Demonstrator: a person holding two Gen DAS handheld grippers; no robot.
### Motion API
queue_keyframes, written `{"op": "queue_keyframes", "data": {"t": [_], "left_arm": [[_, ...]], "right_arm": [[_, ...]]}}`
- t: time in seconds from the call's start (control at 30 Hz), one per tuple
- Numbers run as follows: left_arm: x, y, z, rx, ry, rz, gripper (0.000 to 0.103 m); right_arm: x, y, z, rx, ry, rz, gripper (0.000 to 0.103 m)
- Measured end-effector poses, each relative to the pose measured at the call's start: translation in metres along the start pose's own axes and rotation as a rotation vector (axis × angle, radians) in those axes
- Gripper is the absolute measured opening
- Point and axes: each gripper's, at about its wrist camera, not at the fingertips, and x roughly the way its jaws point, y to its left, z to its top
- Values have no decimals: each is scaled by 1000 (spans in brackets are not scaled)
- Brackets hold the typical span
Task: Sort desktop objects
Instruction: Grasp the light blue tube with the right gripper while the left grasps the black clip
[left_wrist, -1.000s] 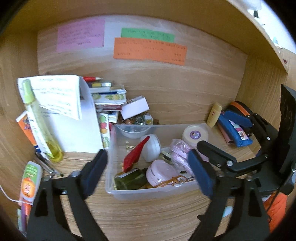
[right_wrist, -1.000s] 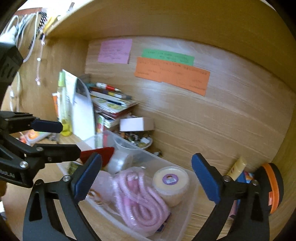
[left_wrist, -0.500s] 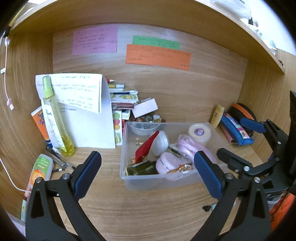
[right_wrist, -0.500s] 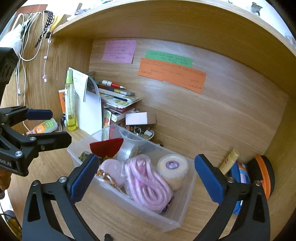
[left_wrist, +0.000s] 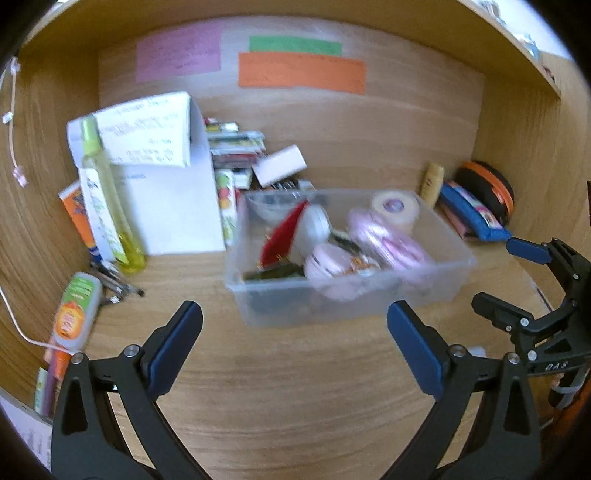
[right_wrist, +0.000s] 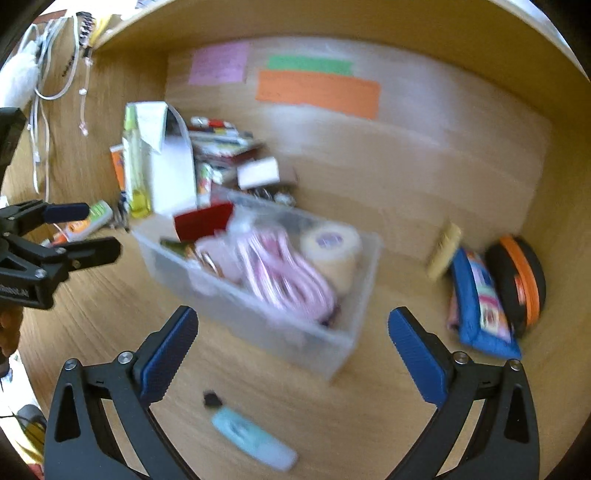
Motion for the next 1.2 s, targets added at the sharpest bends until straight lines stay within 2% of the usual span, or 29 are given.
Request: {"op": "queue_keyframes", "data": {"t": [0.17, 0.23, 0.43, 0.6, 0.67, 0.97, 1.03, 1.07, 1.13, 1.2], "left_arm": [[15, -13, -21, 8, 73, -35, 101], [23, -18, -28, 2, 110, -62, 101], [34, -36, -39, 30, 158, -80, 101], [35, -45, -46, 38, 171, -95, 101], [34, -48, -49, 45, 168, -94, 101], [29, -54, -51, 76, 138, -90, 101], [31, -56, -51, 80, 143, -94, 101], [33, -58, -51, 81, 148, -105, 101], [35, -61, -52, 87, 155, -116, 100], [39, -68, -52, 114, 160, -124, 94]], "right_arm": [[5, -7, -35, 16, 137, 92, 103], [6, -5, -48, 7, 166, 107, 103], [13, 5, -68, -37, 204, 134, 99], [19, 8, -68, -65, 212, 156, 83], [23, 8, -68, -73, 229, 175, 71], [32, 11, -66, -81, 265, 267, 37], [34, 10, -64, -73, 266, 261, 31], [35, 9, -64, -69, 267, 263, 24], [35, 7, -63, -61, 269, 267, 23], [34, 5, -63, -51, 269, 267, 23]]}}
